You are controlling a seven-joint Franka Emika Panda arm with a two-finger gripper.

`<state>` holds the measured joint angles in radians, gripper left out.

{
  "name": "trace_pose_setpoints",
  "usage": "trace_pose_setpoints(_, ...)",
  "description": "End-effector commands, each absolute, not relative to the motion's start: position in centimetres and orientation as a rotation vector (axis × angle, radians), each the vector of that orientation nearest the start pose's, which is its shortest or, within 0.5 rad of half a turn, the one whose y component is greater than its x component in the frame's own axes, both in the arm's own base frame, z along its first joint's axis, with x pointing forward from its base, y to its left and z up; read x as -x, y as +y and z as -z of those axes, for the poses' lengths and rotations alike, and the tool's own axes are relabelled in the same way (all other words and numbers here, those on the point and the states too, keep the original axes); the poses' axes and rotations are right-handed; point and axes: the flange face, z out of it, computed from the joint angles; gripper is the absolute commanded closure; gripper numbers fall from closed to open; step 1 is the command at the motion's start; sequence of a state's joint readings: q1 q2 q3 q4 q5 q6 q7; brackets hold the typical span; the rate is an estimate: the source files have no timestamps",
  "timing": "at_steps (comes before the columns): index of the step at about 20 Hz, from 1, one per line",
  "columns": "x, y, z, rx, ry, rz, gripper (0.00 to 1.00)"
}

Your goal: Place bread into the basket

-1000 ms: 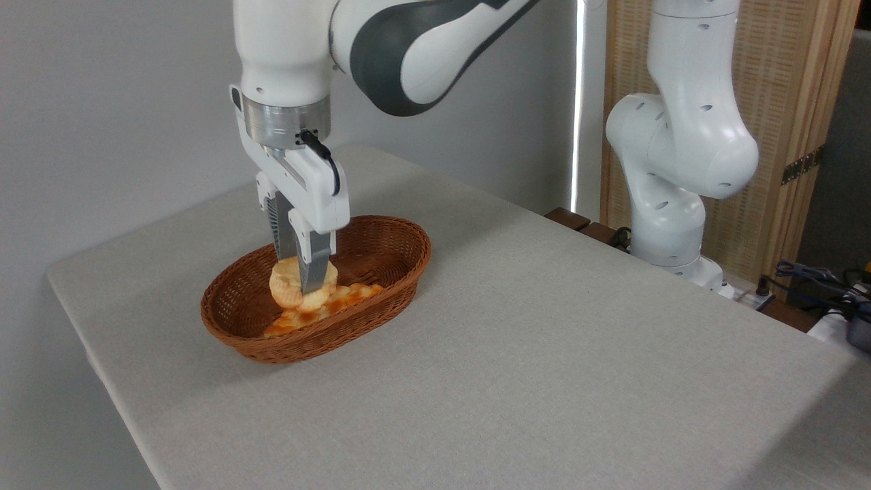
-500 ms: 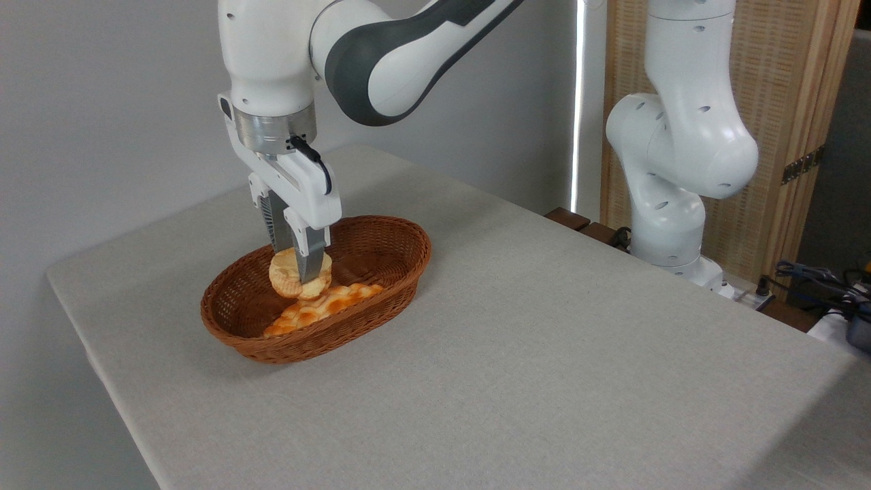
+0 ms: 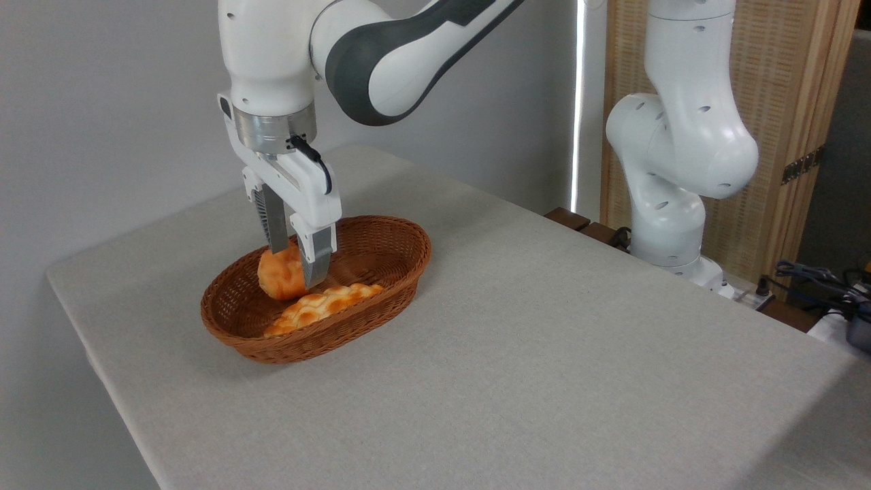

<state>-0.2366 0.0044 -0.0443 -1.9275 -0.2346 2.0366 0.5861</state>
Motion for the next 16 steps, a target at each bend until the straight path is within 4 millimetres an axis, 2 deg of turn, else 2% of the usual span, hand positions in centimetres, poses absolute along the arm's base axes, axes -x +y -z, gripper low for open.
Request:
trace_pose_setpoints(1, -54.8, -15.3, -50.8, 3.091, 1.215, 0.286, 0.00)
trace_pose_setpoints(4, -54.9, -13.1, -52.2, 3.071, 1.204, 0.318, 0.00)
trace_pose_setpoints(7, -54.3, -10.4, -53.6, 2.998, 1.284, 0.284, 0.00)
trace_pose_setpoints(11, -54.2, -8.8, -54.5, 2.968, 1.288, 0.164, 0.00)
trace_pose_setpoints(13, -54.5, -7.9, -55.2, 2.970, 1.265, 0.172, 0.00)
trace_pose_setpoints(15, -54.7, -5.7, -55.7, 2.990, 1.211, 0.196, 0.00)
trace_pose_setpoints(16, -54.8, -5.5, -55.8, 2.994, 1.208, 0.206, 0.00)
